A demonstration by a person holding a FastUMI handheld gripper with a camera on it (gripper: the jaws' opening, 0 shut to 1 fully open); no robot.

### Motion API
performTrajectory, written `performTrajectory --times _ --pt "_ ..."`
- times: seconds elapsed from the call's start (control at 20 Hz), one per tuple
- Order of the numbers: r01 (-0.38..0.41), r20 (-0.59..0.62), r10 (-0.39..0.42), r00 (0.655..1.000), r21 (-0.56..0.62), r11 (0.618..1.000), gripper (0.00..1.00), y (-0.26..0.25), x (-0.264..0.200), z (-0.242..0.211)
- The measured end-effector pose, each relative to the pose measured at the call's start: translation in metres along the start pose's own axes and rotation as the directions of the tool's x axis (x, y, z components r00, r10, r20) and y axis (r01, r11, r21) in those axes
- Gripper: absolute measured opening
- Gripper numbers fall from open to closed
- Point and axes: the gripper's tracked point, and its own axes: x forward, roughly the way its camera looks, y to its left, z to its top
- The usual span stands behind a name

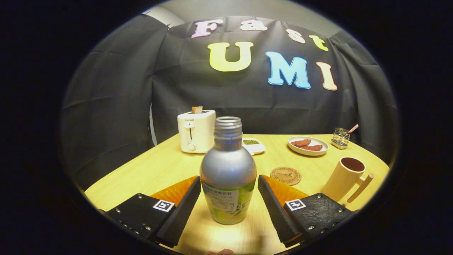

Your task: Take the bottle from table, then pour the juice into the cup, finally place the bottle on the coaster

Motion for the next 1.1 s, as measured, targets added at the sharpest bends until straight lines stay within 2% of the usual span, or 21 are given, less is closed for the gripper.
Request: performTrajectory --times 0.65,0.8,0.85,0.9,1.1 --pt "0.021 -0.128 -0.02 0.992 0.004 1.0 0.99 0.007 0.006 -0.037" --pt "0.028 -0.132 -0.027 0.991 0.005 1.0 0.94 0.008 0.005 -0.037" --pt "0.031 -0.133 -0.029 0.991 0.006 1.0 0.86 0.007 0.005 -0.037" --pt "0.028 -0.137 -0.026 0.99 0.013 1.0 0.83 0.006 0.005 -0.037" --pt "0.022 -0.153 -0.014 0.988 0.052 0.998 0.8 0.007 0.006 -0.034"
